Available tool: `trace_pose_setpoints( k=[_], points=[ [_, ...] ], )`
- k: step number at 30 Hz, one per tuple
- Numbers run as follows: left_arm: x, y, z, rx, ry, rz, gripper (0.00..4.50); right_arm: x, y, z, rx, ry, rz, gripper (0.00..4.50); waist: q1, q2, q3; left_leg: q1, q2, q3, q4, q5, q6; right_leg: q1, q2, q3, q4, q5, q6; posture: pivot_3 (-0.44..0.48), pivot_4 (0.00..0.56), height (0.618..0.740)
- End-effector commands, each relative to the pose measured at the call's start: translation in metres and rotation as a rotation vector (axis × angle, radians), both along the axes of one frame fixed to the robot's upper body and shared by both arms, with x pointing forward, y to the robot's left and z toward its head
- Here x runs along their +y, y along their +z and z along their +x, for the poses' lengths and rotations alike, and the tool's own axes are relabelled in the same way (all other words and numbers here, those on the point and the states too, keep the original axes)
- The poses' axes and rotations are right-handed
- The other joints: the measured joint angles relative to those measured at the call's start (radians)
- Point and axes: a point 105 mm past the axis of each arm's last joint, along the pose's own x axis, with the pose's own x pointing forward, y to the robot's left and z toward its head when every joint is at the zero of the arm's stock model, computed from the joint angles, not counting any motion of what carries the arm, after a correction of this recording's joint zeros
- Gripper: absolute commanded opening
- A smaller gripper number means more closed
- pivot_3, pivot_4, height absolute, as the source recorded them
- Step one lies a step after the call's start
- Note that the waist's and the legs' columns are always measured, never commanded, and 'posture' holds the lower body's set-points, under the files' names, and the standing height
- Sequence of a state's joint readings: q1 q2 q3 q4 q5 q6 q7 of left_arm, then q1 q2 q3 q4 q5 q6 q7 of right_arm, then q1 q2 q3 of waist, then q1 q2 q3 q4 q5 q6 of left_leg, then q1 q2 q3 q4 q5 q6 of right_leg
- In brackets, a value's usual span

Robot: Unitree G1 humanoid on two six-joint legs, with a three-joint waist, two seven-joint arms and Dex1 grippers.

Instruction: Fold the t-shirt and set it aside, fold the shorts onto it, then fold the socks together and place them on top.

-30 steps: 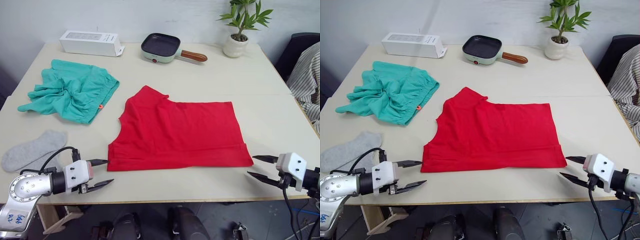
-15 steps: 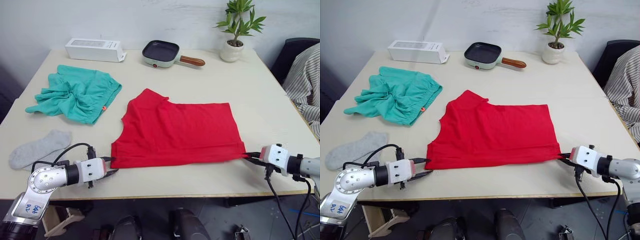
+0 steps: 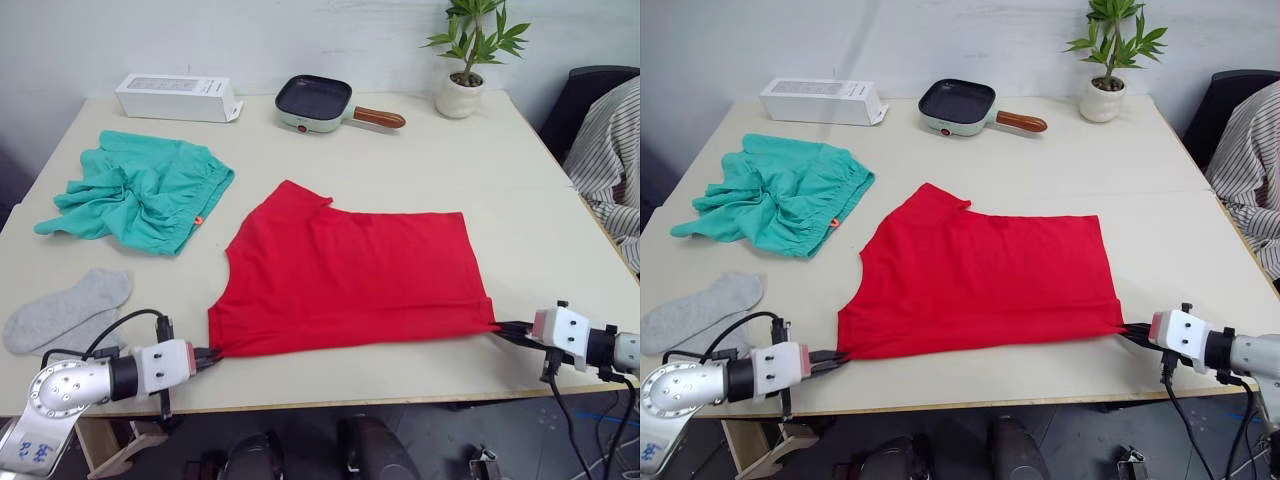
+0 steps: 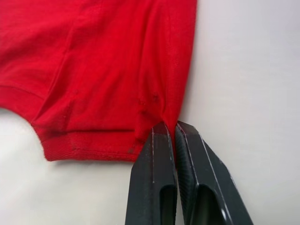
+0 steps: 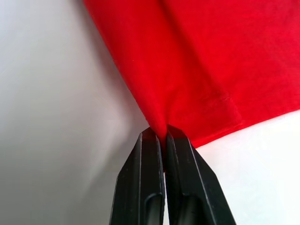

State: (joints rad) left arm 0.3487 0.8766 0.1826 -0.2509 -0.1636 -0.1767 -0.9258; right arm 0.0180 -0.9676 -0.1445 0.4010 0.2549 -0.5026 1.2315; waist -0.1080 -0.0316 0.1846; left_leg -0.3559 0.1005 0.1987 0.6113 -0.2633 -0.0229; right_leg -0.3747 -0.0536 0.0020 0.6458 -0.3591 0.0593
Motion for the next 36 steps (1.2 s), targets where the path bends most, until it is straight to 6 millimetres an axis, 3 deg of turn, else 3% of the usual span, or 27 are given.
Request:
trace_pose_setpoints(
  k=[1, 6, 11, 21, 25, 26, 30, 36],
  points=[
    [0.004, 0.002, -0.014, 0.034, 0.014, 0.01, 0.04, -0.002, -0.002, -0.025, 0.098, 0.035, -0.001, 0.0, 0.004, 0.0, 0.0, 0.0, 0.0, -0.001, 0.0, -0.001, -0.001, 0.0, 0.0, 0.0, 0.0, -0.002, 0.001, 0.0, 0.15, 0.74],
    [0.002, 0.008, -0.03, 0.057, 0.016, -0.019, 0.04, -0.003, -0.003, -0.049, 0.17, 0.036, 0.003, 0.0, 0.02, -0.001, 0.001, -0.002, 0.0, -0.001, 0.001, -0.007, -0.003, 0.0, 0.001, 0.0, -0.002, -0.007, 0.002, 0.0, 0.15, 0.74],
    [-0.004, 0.007, -0.048, 0.118, -0.005, -0.046, 0.04, 0.001, -0.007, -0.061, 0.203, 0.04, 0.014, 0.0, 0.023, -0.003, 0.001, -0.003, 0.0, 0.0, 0.003, -0.013, 0.002, 0.0, 0.001, 0.0, -0.003, -0.008, 0.002, 0.0, 0.15, 0.74],
    [-0.003, 0.009, -0.052, 0.143, 0.025, -0.075, 0.04, 0.004, -0.01, -0.061, 0.22, 0.015, 0.045, 0.0, 0.024, -0.005, 0.002, -0.002, 0.0, -0.001, 0.004, -0.013, 0.003, 0.001, 0.001, 0.0, -0.003, -0.009, -0.001, 0.0, 0.15, 0.74],
    [-0.002, 0.016, -0.054, 0.169, 0.031, -0.093, 1.0, 0.007, -0.003, -0.06, 0.269, -0.028, 0.115, 0.0, 0.022, -0.005, 0.002, -0.003, 0.0, -0.001, 0.004, -0.013, 0.003, 0.001, 0.001, 0.001, -0.003, -0.009, -0.001, 0.0, 0.15, 0.74],
    [0.0, 0.018, -0.055, 0.18, 0.034, -0.093, 1.34, 0.007, -0.001, -0.062, 0.272, -0.014, 0.105, 0.5, 0.022, -0.005, 0.002, -0.003, 0.0, -0.001, 0.005, -0.013, 0.003, 0.001, 0.001, 0.001, -0.003, -0.009, -0.001, 0.0, 0.15, 0.74],
    [0.013, 0.037, -0.054, 0.23, 0.084, -0.142, 2.7, 0.003, 0.01, -0.069, 0.337, -0.035, 0.122, 1.77, 0.024, -0.004, 0.003, -0.003, 0.0, -0.001, 0.005, -0.013, 0.003, 0.0, 0.002, 0.0, -0.002, -0.009, -0.001, 0.0, 0.15, 0.74],
    [0.033, 0.081, -0.043, 0.371, 0.197, -0.342, 4.5, -0.016, 0.043, -0.054, 0.317, -0.158, 0.152, 3.95, 0.022, -0.004, 0.003, -0.003, 0.0, -0.002, 0.009, -0.013, 0.004, 0.001, 0.002, 0.0, -0.001, -0.01, -0.002, 0.0, 0.15, 0.74]
  ],
)
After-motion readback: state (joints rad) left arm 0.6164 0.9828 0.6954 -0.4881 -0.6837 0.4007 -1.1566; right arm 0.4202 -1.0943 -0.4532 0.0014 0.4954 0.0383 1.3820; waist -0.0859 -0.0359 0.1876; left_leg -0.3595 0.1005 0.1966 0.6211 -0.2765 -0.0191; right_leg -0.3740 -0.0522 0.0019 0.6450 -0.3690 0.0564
